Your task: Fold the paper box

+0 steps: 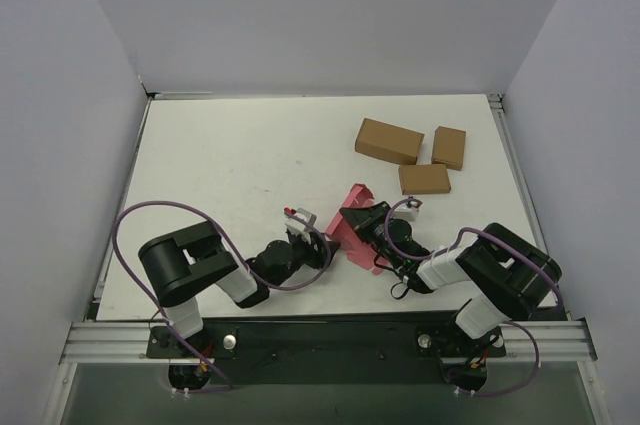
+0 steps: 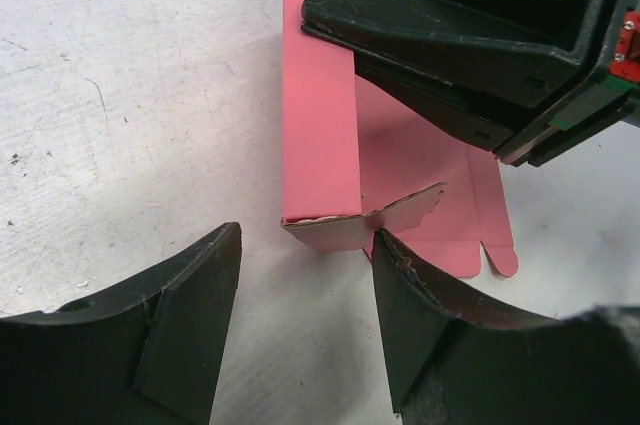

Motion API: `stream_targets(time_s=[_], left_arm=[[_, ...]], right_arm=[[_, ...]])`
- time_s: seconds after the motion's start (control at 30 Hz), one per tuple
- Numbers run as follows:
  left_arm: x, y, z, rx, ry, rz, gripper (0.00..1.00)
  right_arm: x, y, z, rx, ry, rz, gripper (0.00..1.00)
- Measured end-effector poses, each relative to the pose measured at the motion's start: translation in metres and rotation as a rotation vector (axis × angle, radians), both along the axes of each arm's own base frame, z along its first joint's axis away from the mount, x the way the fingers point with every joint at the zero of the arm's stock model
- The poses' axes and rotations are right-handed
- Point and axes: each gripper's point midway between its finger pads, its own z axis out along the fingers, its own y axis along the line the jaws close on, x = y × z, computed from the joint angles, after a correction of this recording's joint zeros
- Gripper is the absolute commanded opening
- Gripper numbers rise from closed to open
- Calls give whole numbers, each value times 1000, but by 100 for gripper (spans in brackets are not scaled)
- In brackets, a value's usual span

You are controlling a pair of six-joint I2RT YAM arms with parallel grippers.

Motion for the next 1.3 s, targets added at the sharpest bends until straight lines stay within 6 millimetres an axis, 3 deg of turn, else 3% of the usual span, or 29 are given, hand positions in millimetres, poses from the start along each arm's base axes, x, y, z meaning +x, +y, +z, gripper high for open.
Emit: stream_targets(time_s=[0.97,1.3], left_arm=[[12,2,-2,-37,42,168,64],[9,-2,7,-50,5,165,65]], right_arm=[[-1,-4,20,18,-58,-44,0],[-6,-1,38,50,-94,-43,0]])
